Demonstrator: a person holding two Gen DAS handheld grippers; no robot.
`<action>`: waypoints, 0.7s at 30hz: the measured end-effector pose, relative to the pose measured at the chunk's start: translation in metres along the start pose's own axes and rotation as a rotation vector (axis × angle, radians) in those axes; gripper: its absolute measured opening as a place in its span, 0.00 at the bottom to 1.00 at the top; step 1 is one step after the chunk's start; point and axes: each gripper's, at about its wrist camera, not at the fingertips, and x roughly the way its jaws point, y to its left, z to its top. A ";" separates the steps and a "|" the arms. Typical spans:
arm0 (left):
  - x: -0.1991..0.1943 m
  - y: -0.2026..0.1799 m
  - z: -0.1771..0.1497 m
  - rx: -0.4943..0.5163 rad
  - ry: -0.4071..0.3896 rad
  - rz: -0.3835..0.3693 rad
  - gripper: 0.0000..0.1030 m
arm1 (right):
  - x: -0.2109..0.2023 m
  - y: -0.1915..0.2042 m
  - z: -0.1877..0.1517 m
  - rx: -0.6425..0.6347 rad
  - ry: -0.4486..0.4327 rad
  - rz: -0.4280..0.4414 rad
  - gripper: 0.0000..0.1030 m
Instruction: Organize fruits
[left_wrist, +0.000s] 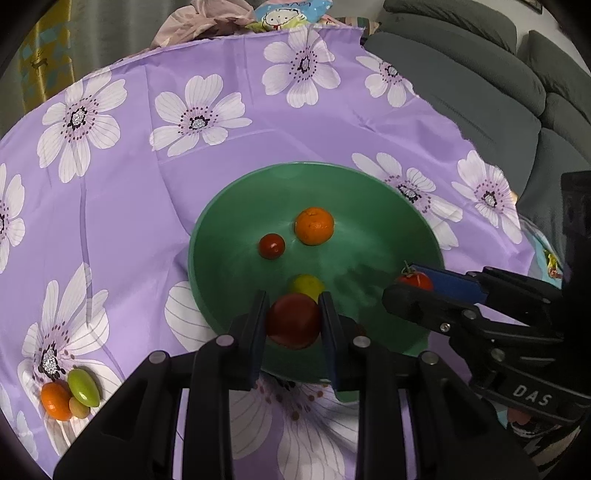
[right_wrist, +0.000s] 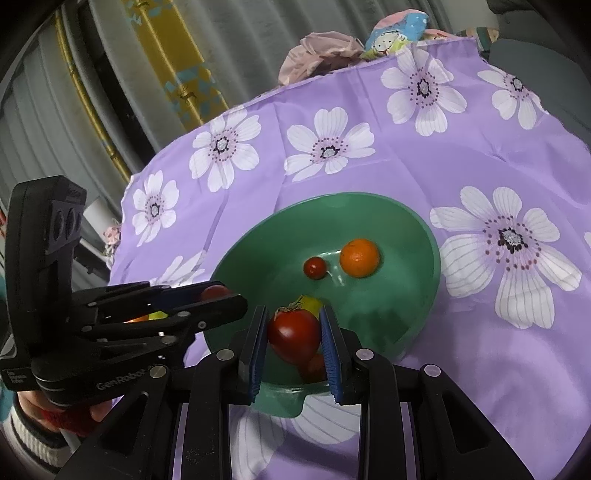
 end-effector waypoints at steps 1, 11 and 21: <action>0.002 -0.001 0.000 0.002 0.003 0.002 0.26 | 0.001 0.000 0.001 -0.001 0.001 0.000 0.28; 0.012 0.000 0.000 -0.002 0.026 0.006 0.27 | 0.007 0.001 0.002 -0.010 0.020 -0.004 0.29; 0.010 0.001 -0.001 -0.028 0.015 0.010 0.39 | 0.005 -0.002 0.001 0.011 0.024 -0.028 0.29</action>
